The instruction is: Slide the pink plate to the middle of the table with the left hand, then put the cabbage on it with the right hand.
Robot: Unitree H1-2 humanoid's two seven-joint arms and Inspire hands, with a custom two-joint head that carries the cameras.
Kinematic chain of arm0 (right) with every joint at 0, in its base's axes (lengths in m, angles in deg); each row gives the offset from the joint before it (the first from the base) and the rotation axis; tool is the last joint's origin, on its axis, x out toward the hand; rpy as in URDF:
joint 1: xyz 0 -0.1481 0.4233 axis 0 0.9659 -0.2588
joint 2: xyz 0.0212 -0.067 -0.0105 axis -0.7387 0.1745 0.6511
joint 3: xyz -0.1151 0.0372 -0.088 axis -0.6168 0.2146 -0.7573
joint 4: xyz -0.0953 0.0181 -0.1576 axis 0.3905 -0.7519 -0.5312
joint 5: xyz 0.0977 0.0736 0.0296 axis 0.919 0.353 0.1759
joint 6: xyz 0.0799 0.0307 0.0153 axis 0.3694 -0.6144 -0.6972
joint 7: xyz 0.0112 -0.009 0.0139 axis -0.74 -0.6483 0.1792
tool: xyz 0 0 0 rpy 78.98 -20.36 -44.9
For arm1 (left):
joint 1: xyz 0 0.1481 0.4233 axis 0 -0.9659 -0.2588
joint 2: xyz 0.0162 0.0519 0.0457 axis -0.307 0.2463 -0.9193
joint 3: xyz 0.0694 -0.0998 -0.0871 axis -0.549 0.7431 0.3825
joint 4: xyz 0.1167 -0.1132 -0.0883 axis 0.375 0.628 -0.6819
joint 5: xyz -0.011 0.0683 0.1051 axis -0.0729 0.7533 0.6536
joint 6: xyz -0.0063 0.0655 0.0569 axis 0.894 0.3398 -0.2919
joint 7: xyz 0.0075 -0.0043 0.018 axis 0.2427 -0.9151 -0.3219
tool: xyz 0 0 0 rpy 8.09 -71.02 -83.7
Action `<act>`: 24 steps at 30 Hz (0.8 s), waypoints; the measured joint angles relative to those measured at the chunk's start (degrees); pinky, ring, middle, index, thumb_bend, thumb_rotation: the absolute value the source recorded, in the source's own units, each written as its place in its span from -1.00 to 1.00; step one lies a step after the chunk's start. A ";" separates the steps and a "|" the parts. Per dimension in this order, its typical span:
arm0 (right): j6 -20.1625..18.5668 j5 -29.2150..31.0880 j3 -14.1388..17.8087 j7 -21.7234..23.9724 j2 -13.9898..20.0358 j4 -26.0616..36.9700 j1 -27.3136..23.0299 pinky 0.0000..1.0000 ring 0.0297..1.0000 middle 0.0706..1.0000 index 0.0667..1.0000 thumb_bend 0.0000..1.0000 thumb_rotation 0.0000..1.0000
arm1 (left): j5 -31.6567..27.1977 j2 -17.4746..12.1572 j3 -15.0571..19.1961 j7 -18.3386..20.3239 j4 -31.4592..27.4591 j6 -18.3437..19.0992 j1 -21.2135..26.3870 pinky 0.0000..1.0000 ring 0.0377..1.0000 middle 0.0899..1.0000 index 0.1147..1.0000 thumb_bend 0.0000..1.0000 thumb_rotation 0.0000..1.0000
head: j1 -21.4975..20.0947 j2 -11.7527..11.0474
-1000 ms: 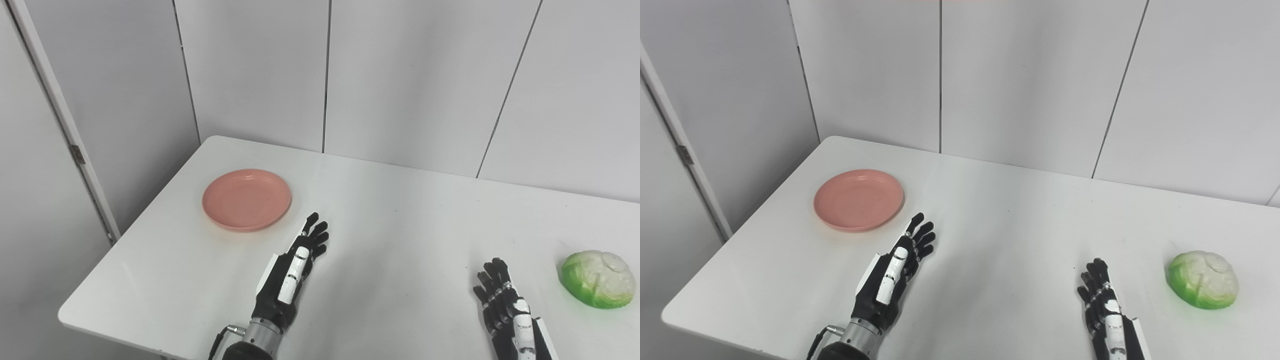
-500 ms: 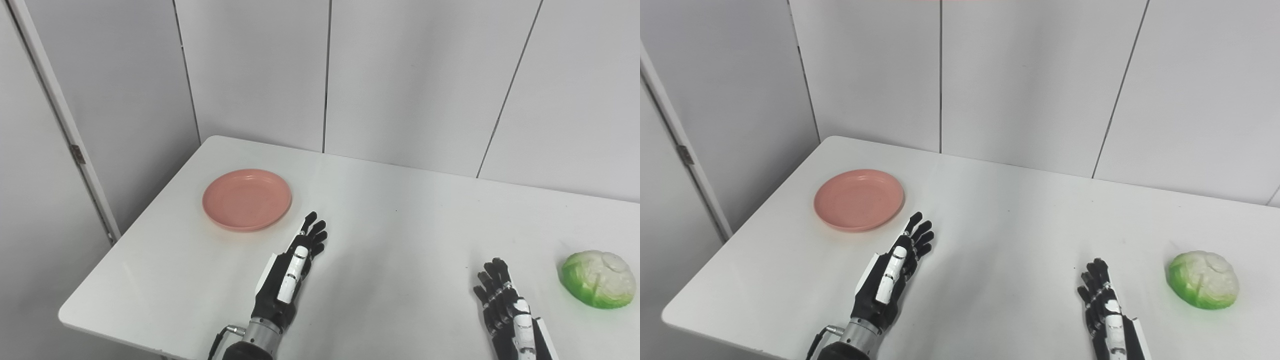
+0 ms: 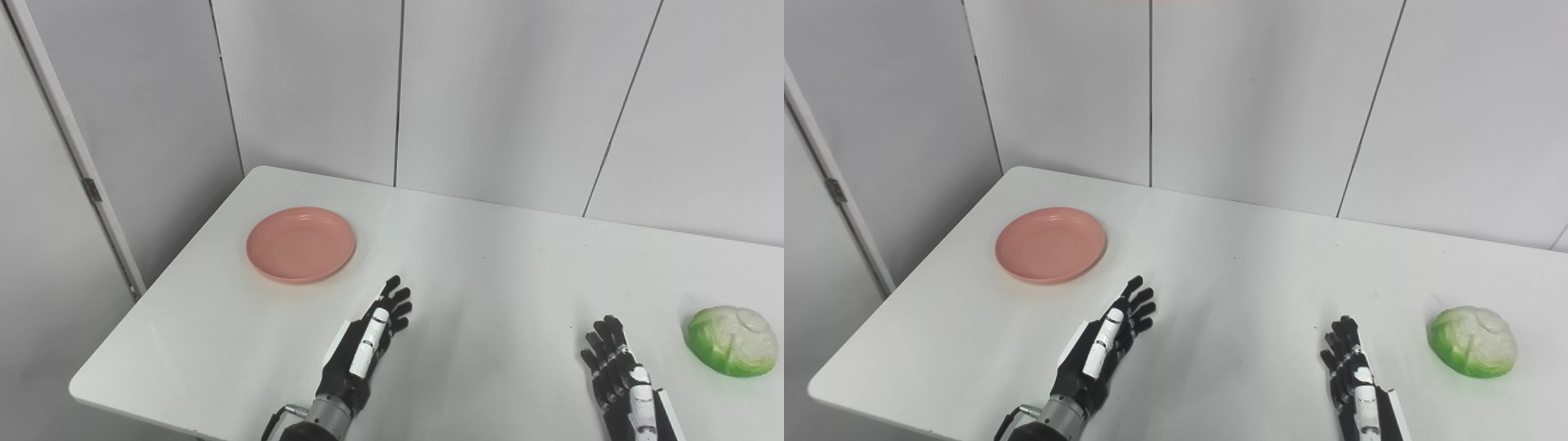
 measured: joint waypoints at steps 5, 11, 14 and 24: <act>0.00 -0.03 -0.03 -0.01 0.00 0.02 -0.01 1.00 1.00 1.00 1.00 -0.43 1.00 | -0.04 -0.17 0.42 0.01 -5.26 2.01 0.21 0.86 0.83 0.84 0.83 -0.06 1.00 | 0.26 0.09; 0.00 -0.06 -0.04 -0.04 0.00 0.02 -0.01 1.00 1.00 1.00 1.00 -0.43 1.00 | -0.30 -1.05 1.75 0.01 -9.91 5.66 0.77 0.90 0.85 0.85 0.83 0.00 1.00 | 0.18 0.00; 0.00 -0.07 -0.03 -0.05 0.00 0.02 -0.01 1.00 1.00 1.00 1.00 -0.44 1.00 | -0.30 -2.07 2.67 0.01 -12.04 7.12 1.57 0.91 0.84 0.85 0.83 0.00 1.00 | 0.44 0.00; 0.00 -0.07 -0.04 -0.06 0.01 0.02 -0.01 1.00 1.00 1.00 1.00 -0.41 1.00 | -2.00 -6.19 8.24 -0.08 -16.07 9.72 7.84 0.94 0.83 0.84 0.82 0.01 1.00 | 1.06 0.09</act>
